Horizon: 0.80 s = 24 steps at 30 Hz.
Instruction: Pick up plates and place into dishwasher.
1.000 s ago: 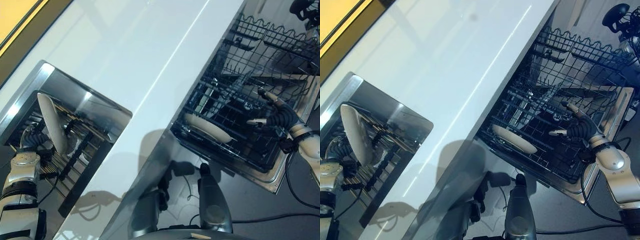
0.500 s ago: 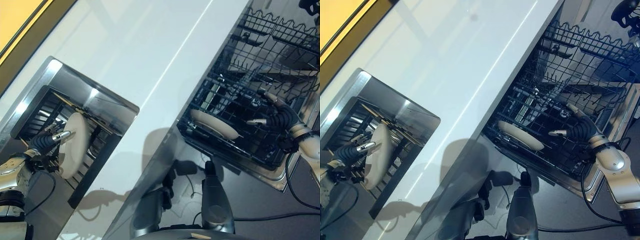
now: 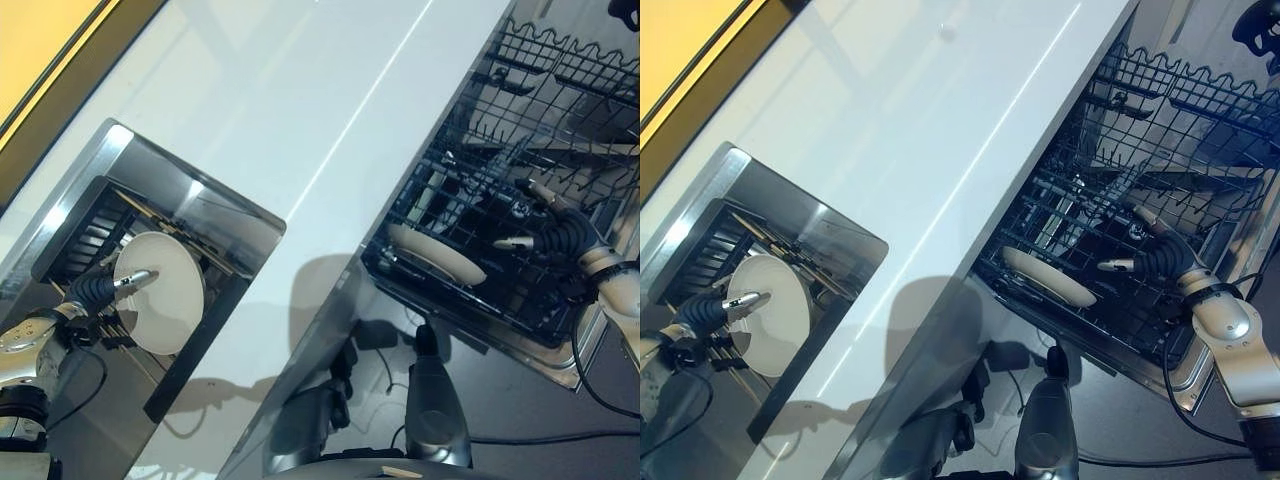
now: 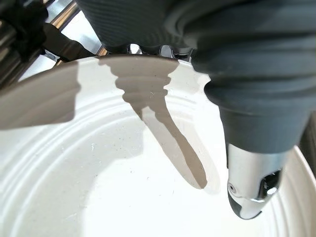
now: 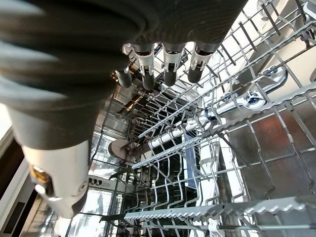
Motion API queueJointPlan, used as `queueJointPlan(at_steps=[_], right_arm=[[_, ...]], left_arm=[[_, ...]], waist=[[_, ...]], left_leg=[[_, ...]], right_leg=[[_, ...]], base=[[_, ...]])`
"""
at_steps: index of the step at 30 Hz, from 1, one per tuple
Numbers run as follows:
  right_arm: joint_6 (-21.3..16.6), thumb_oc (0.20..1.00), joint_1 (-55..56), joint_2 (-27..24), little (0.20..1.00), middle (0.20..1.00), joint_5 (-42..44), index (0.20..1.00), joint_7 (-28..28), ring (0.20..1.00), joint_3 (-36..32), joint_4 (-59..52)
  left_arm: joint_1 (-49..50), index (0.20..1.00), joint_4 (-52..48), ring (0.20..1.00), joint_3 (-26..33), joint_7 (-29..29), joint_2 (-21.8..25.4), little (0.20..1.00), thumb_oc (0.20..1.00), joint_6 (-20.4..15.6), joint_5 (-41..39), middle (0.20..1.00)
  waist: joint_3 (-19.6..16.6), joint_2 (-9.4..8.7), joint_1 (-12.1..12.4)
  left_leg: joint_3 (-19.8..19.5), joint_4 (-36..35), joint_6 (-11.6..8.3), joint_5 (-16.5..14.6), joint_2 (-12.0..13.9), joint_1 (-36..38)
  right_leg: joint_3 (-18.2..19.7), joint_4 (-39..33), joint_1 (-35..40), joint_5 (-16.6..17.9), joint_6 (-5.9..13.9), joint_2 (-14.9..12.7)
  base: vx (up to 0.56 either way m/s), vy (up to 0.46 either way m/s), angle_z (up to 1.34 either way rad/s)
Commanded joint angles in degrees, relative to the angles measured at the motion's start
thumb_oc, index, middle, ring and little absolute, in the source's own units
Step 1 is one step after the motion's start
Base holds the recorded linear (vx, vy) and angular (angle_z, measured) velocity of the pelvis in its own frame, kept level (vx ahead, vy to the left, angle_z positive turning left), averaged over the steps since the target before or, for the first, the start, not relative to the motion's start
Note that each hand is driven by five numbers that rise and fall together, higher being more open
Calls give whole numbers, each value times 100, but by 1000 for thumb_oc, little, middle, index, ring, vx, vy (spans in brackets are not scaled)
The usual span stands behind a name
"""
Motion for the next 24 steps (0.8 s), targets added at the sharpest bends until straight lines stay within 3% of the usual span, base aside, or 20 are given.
queueJointPlan(at_steps=[1,5,7,8,10,16,24], right_arm=[[-207,1000,-223,-532,1000,1000,126,1000,-116,1000,-5,-404],[-243,1000,-178,-545,1000,1000,150,1000,-101,1000,-46,-406],[-292,1000,-111,-548,1000,1000,160,1000,-107,1000,-91,-403],[-319,1000,-99,-558,1000,1000,169,1000,-98,1000,-93,-395],[-364,1000,-126,-605,1000,1000,205,1000,-75,1000,-67,-342],[-380,1000,-298,-731,1000,1000,333,1000,-106,1000,99,-221],[-336,1000,-36,-528,1000,1000,252,1000,-180,1000,5,-369]], left_arm=[[288,1000,-1522,1000,-1316,-2037,-1297,1000,1000,127,-173,1000],[296,1000,-1493,1000,-1397,-2232,-1261,1000,1000,209,-96,1000],[316,1000,-1507,1000,-1445,-2672,-1215,1000,1000,220,10,1000],[322,959,-1555,959,-1562,-3020,-1148,959,959,160,111,959],[384,1000,-1678,1000,-1739,-3232,-1014,1000,1000,92,248,1000],[298,1000,-2627,1000,-2289,-3322,-513,1000,1000,-302,441,1000],[276,1000,-4423,1000,-2383,-3393,-158,1000,1000,55,312,1000]], waist=[[-426,-85,-324],[-464,-73,-344],[-490,-65,-353],[-502,-58,-369],[-507,-47,-381],[-543,19,-354],[-624,15,-216]], left_leg=[[84,828,-129,-292,172,-452],[89,768,-119,-305,167,-393],[88,740,-102,-324,159,-353],[97,732,-99,-338,157,-330],[96,713,-104,-346,147,-291],[45,610,-92,-371,87,-189],[-78,512,-66,-403,30,-51]], right_leg=[[193,504,6,-256,164,-611],[194,486,34,-268,174,-595],[189,477,55,-277,179,-589],[183,473,70,-284,183,-589],[177,461,104,-292,187,-590],[108,407,212,-319,210,-590],[-81,301,439,-313,238,-633]], base=[[0,0,0],[0,0,0],[0,0,0],[0,0,0],[0,0,0],[0,0,0],[-13,-44,12]])
